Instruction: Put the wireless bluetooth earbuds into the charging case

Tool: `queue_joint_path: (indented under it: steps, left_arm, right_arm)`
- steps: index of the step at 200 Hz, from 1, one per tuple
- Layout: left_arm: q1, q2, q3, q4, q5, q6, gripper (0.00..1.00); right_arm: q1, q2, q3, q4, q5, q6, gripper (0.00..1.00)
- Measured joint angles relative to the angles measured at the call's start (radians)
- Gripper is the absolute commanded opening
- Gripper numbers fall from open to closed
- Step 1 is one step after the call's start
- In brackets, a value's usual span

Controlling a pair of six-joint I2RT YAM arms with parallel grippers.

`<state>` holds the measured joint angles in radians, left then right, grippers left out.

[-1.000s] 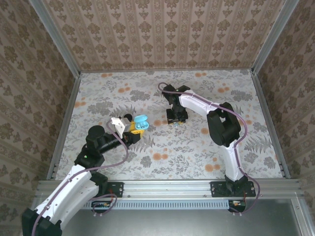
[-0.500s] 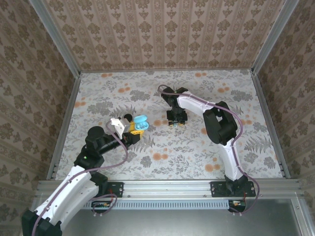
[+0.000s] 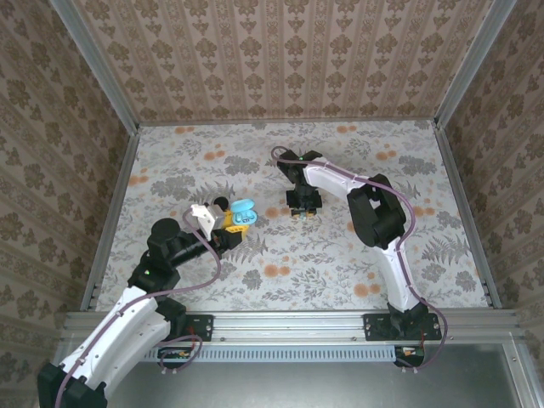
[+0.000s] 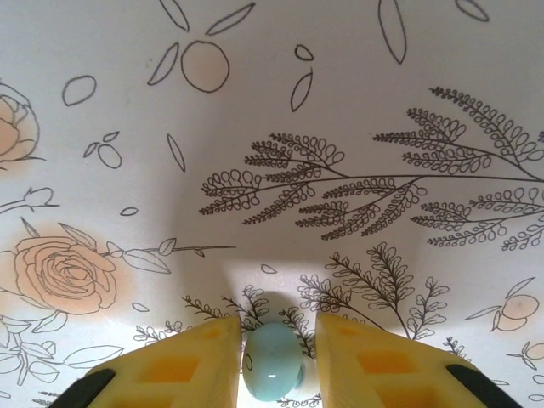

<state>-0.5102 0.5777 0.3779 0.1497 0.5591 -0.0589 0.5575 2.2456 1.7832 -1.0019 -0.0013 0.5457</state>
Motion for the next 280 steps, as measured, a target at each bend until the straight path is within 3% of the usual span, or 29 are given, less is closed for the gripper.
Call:
queue_joint_path:
  steps: [108,152,209,280]
  left_arm:
    - [0.000,-0.005,0.000,0.000,-0.003,0.000,0.28]
    - [0.000,-0.005,0.000,0.002,0.002,-0.001,0.29]
    - [-0.001,-0.003,-0.001,0.060,0.040,-0.007,0.29]
    - [-0.008,0.027,-0.001,0.090,0.098,-0.024,0.29]
  right_arm:
    - [0.004,-0.046,-0.042,0.001,-0.006,-0.023,0.16]
    - [0.004,-0.272,-0.175,0.103,-0.092,-0.030,0.14]
    - [0.008,-0.623,-0.343,0.330,-0.315,-0.045,0.13]
    - [0.134,-0.851,-0.399,0.462,-0.430,-0.093,0.11]
